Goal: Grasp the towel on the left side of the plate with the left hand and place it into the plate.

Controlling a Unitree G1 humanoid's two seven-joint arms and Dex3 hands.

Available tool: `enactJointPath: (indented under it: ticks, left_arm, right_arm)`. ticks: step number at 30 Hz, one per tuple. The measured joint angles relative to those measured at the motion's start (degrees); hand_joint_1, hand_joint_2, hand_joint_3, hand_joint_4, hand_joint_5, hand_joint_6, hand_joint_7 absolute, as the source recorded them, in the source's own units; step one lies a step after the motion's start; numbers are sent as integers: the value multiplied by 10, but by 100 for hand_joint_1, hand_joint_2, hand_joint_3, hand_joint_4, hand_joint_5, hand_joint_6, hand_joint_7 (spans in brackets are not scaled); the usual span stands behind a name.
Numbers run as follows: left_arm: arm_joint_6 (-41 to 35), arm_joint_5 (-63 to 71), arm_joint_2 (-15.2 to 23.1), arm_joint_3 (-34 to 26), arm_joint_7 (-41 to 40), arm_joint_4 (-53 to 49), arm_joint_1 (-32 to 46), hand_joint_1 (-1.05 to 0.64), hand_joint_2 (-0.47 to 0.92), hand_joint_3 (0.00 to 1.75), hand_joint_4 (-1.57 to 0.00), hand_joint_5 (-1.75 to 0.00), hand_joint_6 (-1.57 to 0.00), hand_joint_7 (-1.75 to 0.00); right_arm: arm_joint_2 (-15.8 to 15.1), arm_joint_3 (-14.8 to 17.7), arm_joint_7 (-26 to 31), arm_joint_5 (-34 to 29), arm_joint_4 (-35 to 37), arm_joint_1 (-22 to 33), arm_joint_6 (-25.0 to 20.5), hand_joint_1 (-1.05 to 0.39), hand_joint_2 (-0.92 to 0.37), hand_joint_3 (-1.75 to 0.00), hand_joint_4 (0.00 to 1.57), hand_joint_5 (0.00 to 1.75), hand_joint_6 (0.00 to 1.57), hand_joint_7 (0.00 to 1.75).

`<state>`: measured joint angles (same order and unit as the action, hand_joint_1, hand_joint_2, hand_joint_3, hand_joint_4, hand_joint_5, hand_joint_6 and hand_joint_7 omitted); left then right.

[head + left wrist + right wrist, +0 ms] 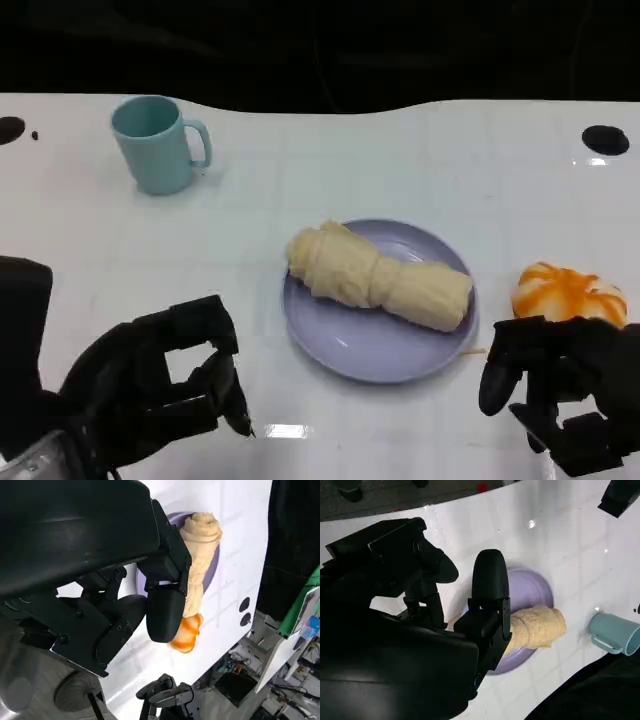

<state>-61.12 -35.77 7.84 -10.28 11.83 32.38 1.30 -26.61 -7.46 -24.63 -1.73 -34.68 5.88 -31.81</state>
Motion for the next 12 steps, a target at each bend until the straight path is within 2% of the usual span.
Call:
enactJointPath:
  ticks: [12]
  left_arm:
    - [3, 12, 7, 14, -5, 0, 0, -9, 53, 138, -82, -175, -70, -174]
  right_arm:
    - [-2, 1, -1, 1, 1, 2, 3, 4, -61, -102, 70, 166, 68, 142]
